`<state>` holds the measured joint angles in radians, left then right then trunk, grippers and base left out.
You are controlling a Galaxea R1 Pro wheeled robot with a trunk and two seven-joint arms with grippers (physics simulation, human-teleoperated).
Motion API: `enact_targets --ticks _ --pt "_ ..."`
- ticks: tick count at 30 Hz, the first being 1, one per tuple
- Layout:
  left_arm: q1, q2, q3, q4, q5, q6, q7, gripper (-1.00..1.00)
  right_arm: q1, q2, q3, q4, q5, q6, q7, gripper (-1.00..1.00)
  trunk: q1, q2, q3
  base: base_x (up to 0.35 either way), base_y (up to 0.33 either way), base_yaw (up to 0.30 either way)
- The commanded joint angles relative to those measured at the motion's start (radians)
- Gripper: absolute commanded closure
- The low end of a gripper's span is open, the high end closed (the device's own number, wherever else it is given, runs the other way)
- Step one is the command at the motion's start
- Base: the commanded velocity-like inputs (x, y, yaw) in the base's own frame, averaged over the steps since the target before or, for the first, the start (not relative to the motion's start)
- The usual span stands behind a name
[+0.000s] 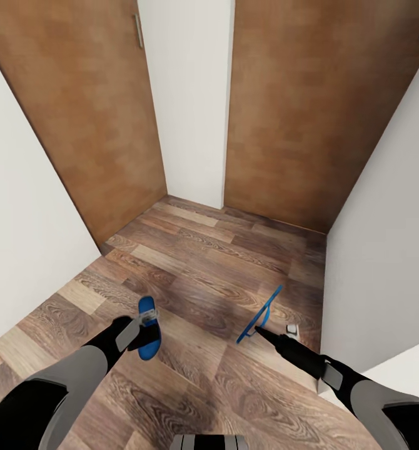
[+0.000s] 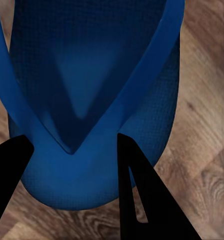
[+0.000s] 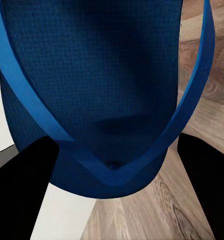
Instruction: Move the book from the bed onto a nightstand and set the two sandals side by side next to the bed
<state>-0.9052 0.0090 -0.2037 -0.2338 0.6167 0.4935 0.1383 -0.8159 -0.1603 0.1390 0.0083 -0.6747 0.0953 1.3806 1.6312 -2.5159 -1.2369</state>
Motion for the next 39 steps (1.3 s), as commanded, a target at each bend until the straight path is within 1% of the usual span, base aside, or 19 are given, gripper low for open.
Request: enact_targets --ticks 1,17,27,39 --pt "0.0 0.0 -0.006 -0.002 0.011 0.005 0.007 1.0 0.0 0.0 0.009 0.001 -0.01 0.011 0.005 1.0 -0.001 0.0 0.003 0.0 0.0 0.0" --pt "0.0 0.0 -0.006 -0.002 0.011 -0.001 0.007 1.0 0.006 0.001 0.01 0.002 -0.012 0.017 0.004 1.0 -0.008 0.004 0.065 0.0 0.0 0.0" --pt "0.0 0.0 -0.007 -0.001 0.011 -0.001 0.006 1.0 0.007 0.001 0.01 0.02 -0.016 0.019 0.003 1.0 -0.012 0.006 0.104 0.0 0.0 0.012" --pt "0.0 0.0 -0.006 -0.001 0.011 -0.004 0.007 1.0 0.008 0.002 0.012 0.021 -0.017 0.02 0.002 1.0 -0.018 0.009 0.15 0.0 0.0 0.227"
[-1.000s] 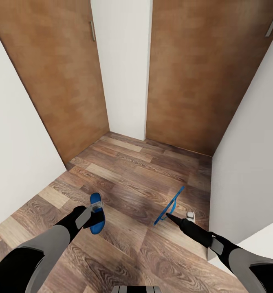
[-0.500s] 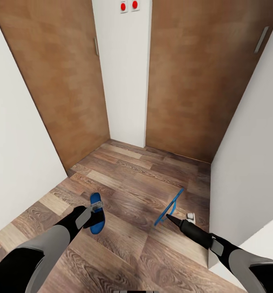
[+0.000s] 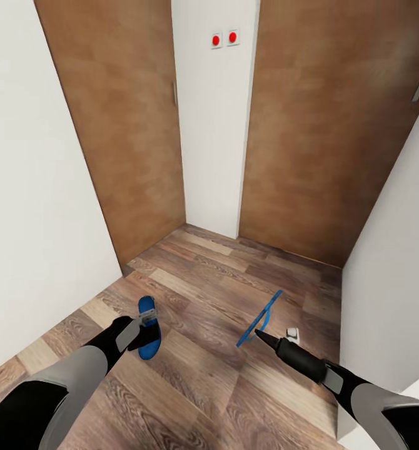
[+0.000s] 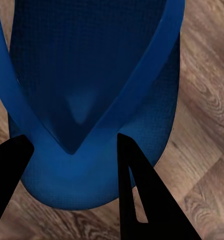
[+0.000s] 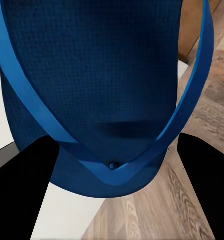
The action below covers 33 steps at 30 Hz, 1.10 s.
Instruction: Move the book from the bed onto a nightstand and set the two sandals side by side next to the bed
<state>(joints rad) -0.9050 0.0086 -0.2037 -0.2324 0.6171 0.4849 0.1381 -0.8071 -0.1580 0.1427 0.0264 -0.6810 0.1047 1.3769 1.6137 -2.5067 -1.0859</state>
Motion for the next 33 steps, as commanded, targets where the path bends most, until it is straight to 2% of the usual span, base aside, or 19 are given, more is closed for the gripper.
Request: enact_targets --ticks 1,9,23,33 --pt "0.0 0.001 -0.007 -0.002 0.01 0.005 0.007 1.0 -0.001 0.0 0.008 0.003 -0.01 0.011 0.005 1.0 -0.001 0.0 0.003 0.0 0.0 0.259" --pt "0.0 0.001 -0.007 -0.002 0.01 0.004 0.008 1.0 -0.001 0.001 0.009 0.003 -0.008 0.008 0.005 1.0 -0.004 0.002 0.034 0.0 0.0 0.227" --pt "0.0 0.0 -0.007 -0.002 0.01 0.004 0.008 1.0 -0.001 0.0 0.008 0.003 -0.008 0.01 0.004 1.0 -0.011 0.005 0.088 0.0 0.0 0.027" --pt "0.0 -0.001 -0.007 0.001 0.01 0.005 0.008 1.0 -0.001 0.001 0.009 0.003 -0.008 0.007 0.004 1.0 -0.011 0.005 0.088 0.0 0.0 0.192"
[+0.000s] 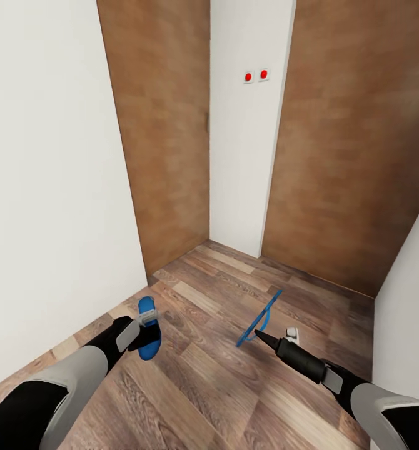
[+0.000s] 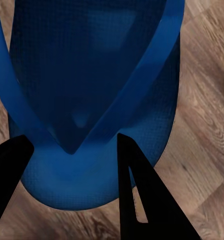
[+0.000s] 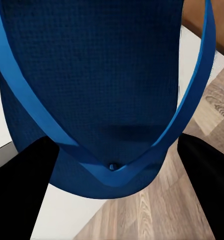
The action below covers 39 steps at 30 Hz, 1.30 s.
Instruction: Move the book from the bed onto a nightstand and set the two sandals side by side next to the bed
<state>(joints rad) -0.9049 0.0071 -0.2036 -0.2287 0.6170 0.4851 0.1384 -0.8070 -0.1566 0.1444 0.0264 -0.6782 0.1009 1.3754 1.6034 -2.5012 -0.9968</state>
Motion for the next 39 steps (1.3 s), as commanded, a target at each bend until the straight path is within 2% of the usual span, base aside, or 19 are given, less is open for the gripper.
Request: enact_targets --ticks 1,13,23,33,39 --pt "0.0 0.001 -0.007 -0.002 0.01 0.004 0.007 1.0 -0.001 0.0 0.008 0.003 -0.011 0.01 0.005 1.0 0.0 0.0 -0.001 0.0 0.0 0.207" --pt "0.0 -0.005 -0.007 0.0 0.012 0.003 0.006 1.0 -0.001 0.0 0.005 0.003 -0.012 0.012 0.0 1.0 0.0 0.0 -0.001 0.0 0.0 0.057" --pt "0.0 -0.006 -0.006 0.0 0.045 0.003 0.006 1.0 -0.001 -0.001 0.003 0.003 -0.009 0.012 -0.02 1.0 0.0 0.0 -0.001 0.0 0.0 0.018" --pt "0.001 -0.002 -0.004 0.002 0.047 0.008 0.009 1.0 -0.001 -0.001 0.005 0.003 -0.008 0.011 -0.035 1.0 0.0 0.0 -0.001 0.0 0.0 0.23" --pt "0.001 0.007 -0.002 0.035 0.047 0.009 0.007 1.0 -0.001 0.0 0.008 0.003 -0.008 0.009 -0.061 1.0 0.0 0.0 -0.001 0.0 0.0 0.268"
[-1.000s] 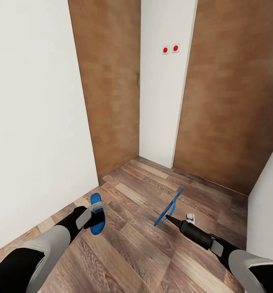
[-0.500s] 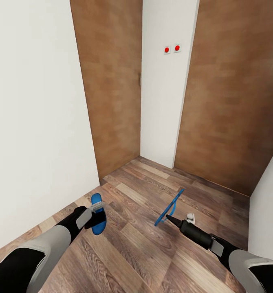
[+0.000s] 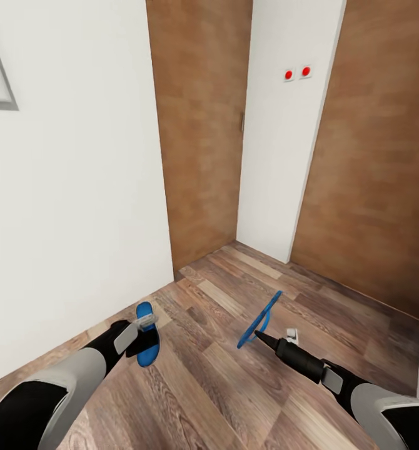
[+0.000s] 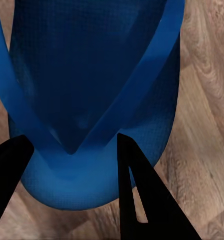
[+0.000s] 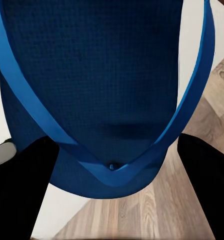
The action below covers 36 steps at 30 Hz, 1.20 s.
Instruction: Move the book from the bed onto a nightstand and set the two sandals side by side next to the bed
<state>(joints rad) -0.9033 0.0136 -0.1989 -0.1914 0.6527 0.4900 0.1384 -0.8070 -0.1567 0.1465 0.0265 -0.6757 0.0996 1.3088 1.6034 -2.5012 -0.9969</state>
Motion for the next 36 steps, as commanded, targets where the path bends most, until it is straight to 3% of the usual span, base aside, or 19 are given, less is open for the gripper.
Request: enact_targets --ticks 1,16,21,27,32,36 --pt "0.0 0.001 -0.006 0.0 0.012 0.004 0.007 1.0 -0.001 0.0 0.006 0.003 -0.011 0.011 0.004 1.0 0.0 0.0 -0.001 0.0 0.0 0.27" --pt "0.0 -0.004 -0.006 0.035 0.018 -0.008 0.005 1.0 -0.001 0.0 0.006 0.003 -0.01 0.012 -0.002 1.0 0.0 0.0 -0.001 0.0 0.0 0.27" --pt "0.022 -0.003 -0.005 0.051 0.07 -0.042 0.004 1.0 -0.001 0.0 0.006 0.003 -0.01 0.01 -0.002 1.0 0.0 0.0 -0.001 0.0 0.0 0.27" --pt "0.072 0.026 -0.002 0.069 0.14 -0.075 -0.005 1.0 -0.001 0.0 0.006 0.003 -0.01 0.01 -0.002 1.0 0.0 0.0 -0.001 0.0 0.0 0.27" --pt "0.084 0.046 -0.002 0.084 0.174 -0.131 -0.074 1.0 -0.001 0.001 0.007 0.004 -0.009 0.007 -0.002 1.0 0.0 0.0 -0.001 0.0 0.0 0.27" --pt "0.089 0.088 0.0 0.1 0.182 -0.176 -0.196 1.0 -0.001 0.019 0.006 0.004 -0.008 0.005 -0.005 1.0 0.0 0.0 -0.001 0.0 0.0 0.27"
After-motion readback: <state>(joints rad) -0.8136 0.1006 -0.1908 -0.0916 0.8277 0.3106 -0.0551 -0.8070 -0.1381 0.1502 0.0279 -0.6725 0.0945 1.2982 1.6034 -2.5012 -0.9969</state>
